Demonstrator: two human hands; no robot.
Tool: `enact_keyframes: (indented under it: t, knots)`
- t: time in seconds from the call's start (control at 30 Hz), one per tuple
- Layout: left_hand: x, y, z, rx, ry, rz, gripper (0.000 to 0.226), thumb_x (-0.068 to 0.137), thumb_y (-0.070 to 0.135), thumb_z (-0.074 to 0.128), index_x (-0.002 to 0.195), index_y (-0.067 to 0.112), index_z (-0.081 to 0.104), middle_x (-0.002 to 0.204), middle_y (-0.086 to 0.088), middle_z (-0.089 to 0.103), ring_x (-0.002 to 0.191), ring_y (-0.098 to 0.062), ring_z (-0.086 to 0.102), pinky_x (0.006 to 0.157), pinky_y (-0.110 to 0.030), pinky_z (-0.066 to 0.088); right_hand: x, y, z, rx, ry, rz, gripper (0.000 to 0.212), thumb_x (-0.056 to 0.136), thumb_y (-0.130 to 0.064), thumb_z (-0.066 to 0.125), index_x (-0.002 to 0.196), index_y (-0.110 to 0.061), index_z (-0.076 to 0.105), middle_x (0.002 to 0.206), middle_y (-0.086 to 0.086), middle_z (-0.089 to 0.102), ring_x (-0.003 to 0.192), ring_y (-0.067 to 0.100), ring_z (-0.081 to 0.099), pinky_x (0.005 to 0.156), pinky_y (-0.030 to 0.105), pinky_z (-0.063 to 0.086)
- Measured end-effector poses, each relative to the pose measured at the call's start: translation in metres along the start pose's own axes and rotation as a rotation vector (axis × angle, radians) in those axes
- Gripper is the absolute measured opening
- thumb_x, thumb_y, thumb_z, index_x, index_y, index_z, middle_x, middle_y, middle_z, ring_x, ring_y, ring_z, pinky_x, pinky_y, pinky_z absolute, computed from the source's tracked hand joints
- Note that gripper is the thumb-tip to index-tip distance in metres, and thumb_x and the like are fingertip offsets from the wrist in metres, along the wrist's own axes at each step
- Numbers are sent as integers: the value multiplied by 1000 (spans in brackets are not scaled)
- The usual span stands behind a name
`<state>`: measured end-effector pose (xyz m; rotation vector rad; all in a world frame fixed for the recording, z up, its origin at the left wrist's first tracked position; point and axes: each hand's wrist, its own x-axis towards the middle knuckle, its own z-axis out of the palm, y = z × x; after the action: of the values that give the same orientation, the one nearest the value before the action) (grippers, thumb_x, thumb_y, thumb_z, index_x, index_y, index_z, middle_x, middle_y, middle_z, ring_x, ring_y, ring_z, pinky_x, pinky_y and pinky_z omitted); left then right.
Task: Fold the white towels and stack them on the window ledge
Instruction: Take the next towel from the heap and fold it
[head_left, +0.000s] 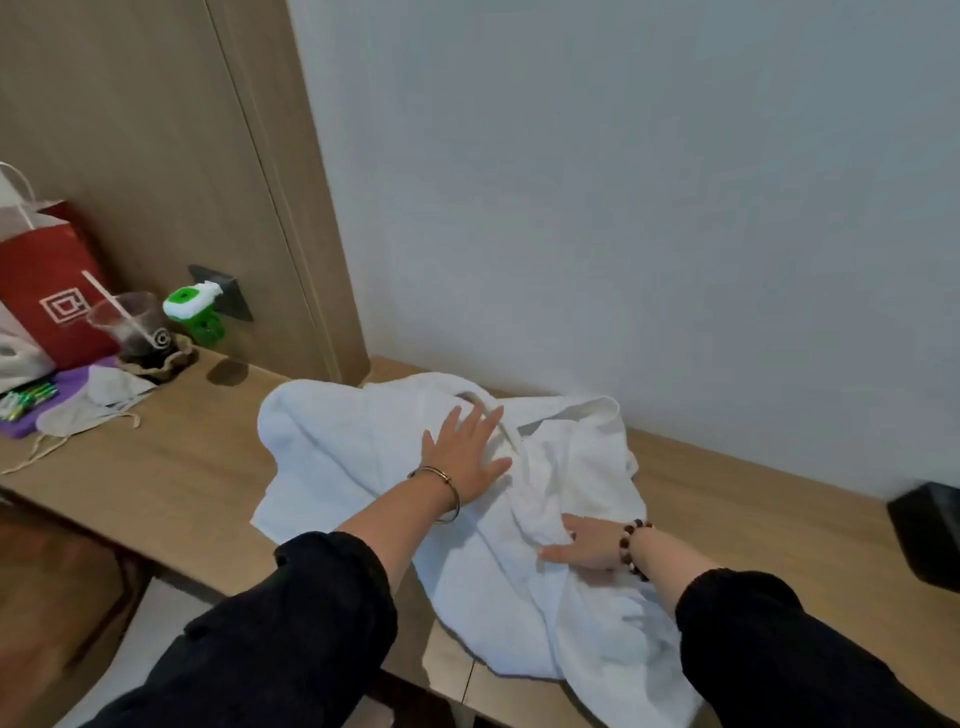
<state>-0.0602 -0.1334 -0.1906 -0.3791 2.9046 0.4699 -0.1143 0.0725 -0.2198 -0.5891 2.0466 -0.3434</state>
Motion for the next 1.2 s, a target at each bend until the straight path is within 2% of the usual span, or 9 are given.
enact_keyframes:
  t: [0.1, 0.2, 0.3, 0.47, 0.67, 0.8, 0.93, 1.07, 1.2]
  knots:
    - [-8, 8, 35, 55, -235, -27, 85, 87, 63, 47, 148, 42, -8, 159, 10, -4, 147, -23, -1, 110, -60, 16, 3, 10, 4, 194, 241, -2, 41, 89, -60, 47, 87, -20, 58, 93, -1, 59, 98, 24, 58, 78, 27, 42]
    - [-24, 4, 64, 225, -254, -9, 86, 83, 62, 54, 148, 40, 1, 157, 6, 11, 143, -25, 10, 105, -55, 27, 9, 34, 10, 100, 623, 79, 70, 78, -56, 67, 131, -14, 47, 132, 6, 45, 127, 24, 40, 101, 31, 36]
    - [-30, 10, 75, 264, -163, -26, 81, 82, 59, 57, 145, 38, 9, 149, 5, 24, 136, -25, 21, 97, -49, 34, 13, 45, 34, 10, 407, 131, 102, 76, -53, 68, 151, -22, 7, 150, 7, 19, 138, 26, 25, 110, 36, 30]
    - [-31, 9, 82, 261, -107, -41, 86, 86, 57, 54, 147, 42, -4, 149, 4, 25, 135, -24, 23, 97, -49, 35, 19, 49, 41, -179, 432, 48, 44, 92, -22, 51, 135, -18, 41, 127, 6, 49, 111, 25, 53, 87, 26, 43]
    - [-32, -3, 90, 286, 39, -34, 78, 92, 49, 48, 147, 45, -8, 137, 2, 37, 123, -24, 35, 90, -44, 39, -14, 108, -20, 411, 1044, 345, 16, 85, -2, 53, 72, -11, 50, 82, 16, 56, 83, 32, 56, 67, 30, 38]
    - [-32, -3, 87, 373, 62, -94, 76, 91, 50, 50, 149, 42, 2, 131, 0, 41, 119, -23, 39, 96, -48, 33, -45, 153, -42, 687, 1109, 663, 20, 89, 0, 51, 108, 3, 58, 109, 23, 57, 102, 38, 56, 81, 41, 47]
    - [-34, 4, 82, 459, 131, 127, 89, 34, 28, 91, 119, 27, 64, 114, -11, 60, 108, -32, 50, 88, -63, 42, -43, 105, -26, 495, 1347, 333, 48, 87, 3, 43, 134, -6, 44, 140, 13, 39, 128, 31, 36, 107, 40, 30]
    - [-27, 12, 85, 640, -50, 374, 82, 70, 29, 73, 144, 25, 37, 156, -7, 23, 144, -32, 17, 108, -62, 18, -29, 51, 19, -128, 698, -156, 25, 98, -22, 38, 106, -19, 61, 119, 6, 60, 114, 23, 50, 109, 34, 25]
    - [-20, 1, 82, 673, -177, 183, 49, 99, 31, 30, 148, 25, 26, 160, 2, 1, 146, -24, -11, 112, -61, 0, -24, 70, 40, -847, 118, 227, 39, 99, -34, 30, 123, -17, 56, 129, 6, 55, 121, 26, 45, 113, 52, 9]
